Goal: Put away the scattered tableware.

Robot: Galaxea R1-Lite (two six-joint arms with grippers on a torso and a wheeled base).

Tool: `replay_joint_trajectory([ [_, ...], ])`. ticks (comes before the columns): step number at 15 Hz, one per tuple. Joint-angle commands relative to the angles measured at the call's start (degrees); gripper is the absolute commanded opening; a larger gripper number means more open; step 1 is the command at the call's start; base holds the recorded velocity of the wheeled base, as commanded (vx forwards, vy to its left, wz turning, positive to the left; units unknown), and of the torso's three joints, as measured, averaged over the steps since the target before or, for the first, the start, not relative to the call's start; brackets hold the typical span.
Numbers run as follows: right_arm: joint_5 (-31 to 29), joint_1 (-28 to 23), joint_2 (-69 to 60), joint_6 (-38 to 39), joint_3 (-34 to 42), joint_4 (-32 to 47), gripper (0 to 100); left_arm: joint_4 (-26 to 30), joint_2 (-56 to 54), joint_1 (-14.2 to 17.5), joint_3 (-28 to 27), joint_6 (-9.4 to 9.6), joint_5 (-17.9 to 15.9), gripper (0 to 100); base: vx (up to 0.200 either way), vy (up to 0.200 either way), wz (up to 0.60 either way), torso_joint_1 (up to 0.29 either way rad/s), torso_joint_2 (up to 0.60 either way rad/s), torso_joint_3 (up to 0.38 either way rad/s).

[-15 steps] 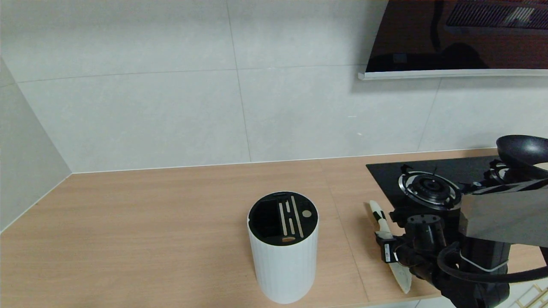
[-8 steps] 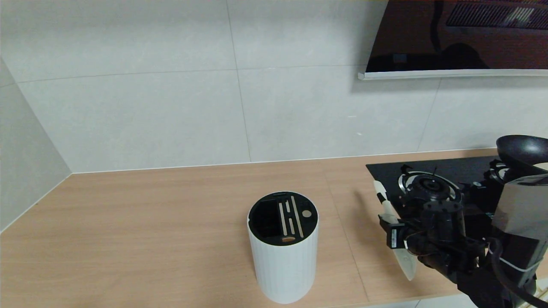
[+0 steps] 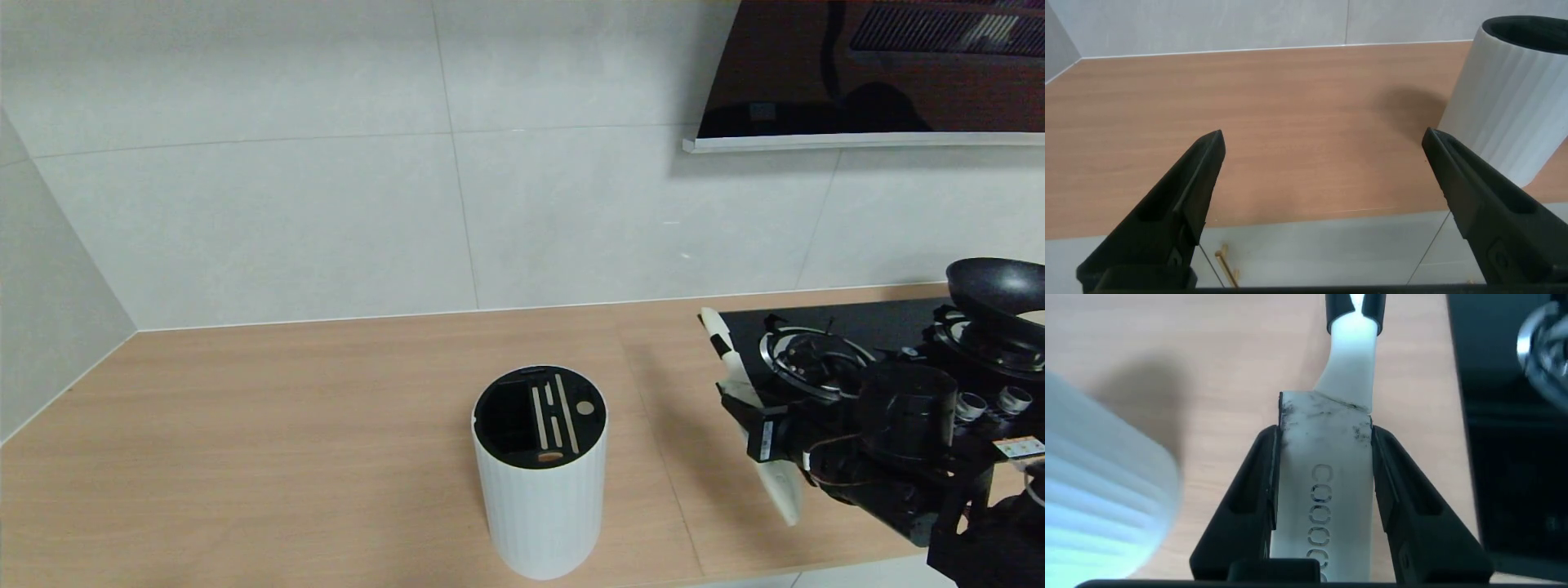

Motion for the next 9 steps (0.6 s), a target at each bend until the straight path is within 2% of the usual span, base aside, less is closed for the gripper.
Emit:
replay_joint_trajectory([
  [1, 0.11, 1.57, -4.54, -0.12, 0.38, 0.82, 0, 0.0, 0.0, -0.02, 0.0, 0.0, 0.02, 100, 0.0, 0.0, 0.0, 0.0, 0.0, 0.0],
  [4, 0.46, 4.3, -13.86, 1.99, -2.26, 14.62, 0, -1.76, 0.0, -0.02, -0.79, 0.0, -0.16, 100, 0.0, 0.0, 0.0, 0.0, 0.0, 0.0],
  [6, 2.31, 5.0, -17.64, 4.54, -3.93, 20.51, 0, -2.64, 0.0, -0.02, -3.25, -1.49, -1.57, 100, 0.0, 0.0, 0.0, 0.0, 0.0, 0.0],
  [7, 4.95, 5.0, -20.36, 4.63, -5.51, 25.26, 0, -0.18, 0.35, -0.11, -5.8, -1.76, -5.43, 100, 0.0, 0.0, 0.0, 0.0, 0.0, 0.0],
  [9, 6.0, 4.82, -21.24, 4.71, -10.08, 30.09, 0, 6.33, 4.57, -0.29, -11.6, -1.85, -11.59, 100, 0.0, 0.0, 0.0, 0.0, 0.0, 0.0],
])
